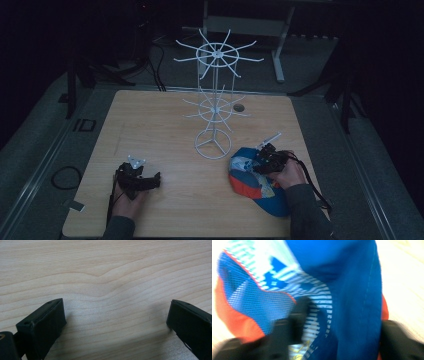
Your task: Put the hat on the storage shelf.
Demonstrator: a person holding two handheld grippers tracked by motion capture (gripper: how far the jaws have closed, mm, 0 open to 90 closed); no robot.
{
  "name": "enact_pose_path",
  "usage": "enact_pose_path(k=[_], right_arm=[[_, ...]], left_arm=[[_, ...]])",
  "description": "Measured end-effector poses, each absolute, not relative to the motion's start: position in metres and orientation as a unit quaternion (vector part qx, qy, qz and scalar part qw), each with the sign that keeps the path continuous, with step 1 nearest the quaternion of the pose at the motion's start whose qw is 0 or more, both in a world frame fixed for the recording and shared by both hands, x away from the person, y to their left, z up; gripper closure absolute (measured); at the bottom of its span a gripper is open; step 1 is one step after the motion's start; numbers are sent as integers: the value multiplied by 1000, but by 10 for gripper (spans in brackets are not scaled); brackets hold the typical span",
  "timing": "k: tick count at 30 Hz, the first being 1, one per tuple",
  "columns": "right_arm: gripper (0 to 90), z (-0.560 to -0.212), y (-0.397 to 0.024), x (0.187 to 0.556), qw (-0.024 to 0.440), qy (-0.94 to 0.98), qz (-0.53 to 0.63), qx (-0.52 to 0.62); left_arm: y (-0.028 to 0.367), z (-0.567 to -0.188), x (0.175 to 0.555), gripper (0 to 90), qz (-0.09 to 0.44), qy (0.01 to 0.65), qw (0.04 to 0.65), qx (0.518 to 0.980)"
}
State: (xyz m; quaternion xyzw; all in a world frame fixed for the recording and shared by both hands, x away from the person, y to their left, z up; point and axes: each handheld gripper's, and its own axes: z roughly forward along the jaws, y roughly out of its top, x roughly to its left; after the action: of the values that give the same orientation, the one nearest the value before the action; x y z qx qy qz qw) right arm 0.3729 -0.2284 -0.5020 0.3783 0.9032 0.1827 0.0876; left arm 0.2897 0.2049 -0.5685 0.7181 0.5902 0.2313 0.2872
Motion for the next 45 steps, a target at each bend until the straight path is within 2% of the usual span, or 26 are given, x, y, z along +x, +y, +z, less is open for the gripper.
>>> enact_pose_path(k=[3, 4, 5, 20, 45], right_arm=[[842, -499, -231, 373, 80, 902, 201, 374], [842, -499, -231, 373, 80, 902, 201, 374], [880, -498, -231, 373, 80, 901, 205, 374], [892, -475, -243, 354, 122, 880, 284, 361], [889, -434, -277, 341, 153, 832, 374, 379]], left_arm=[[205, -568, 290, 24, 231, 590, 287, 718], [205, -568, 290, 24, 231, 590, 287, 718], [205, -569, 290, 24, 231, 590, 288, 718], [205, -569, 290, 24, 231, 589, 288, 719], [205, -569, 290, 24, 231, 589, 288, 718]])
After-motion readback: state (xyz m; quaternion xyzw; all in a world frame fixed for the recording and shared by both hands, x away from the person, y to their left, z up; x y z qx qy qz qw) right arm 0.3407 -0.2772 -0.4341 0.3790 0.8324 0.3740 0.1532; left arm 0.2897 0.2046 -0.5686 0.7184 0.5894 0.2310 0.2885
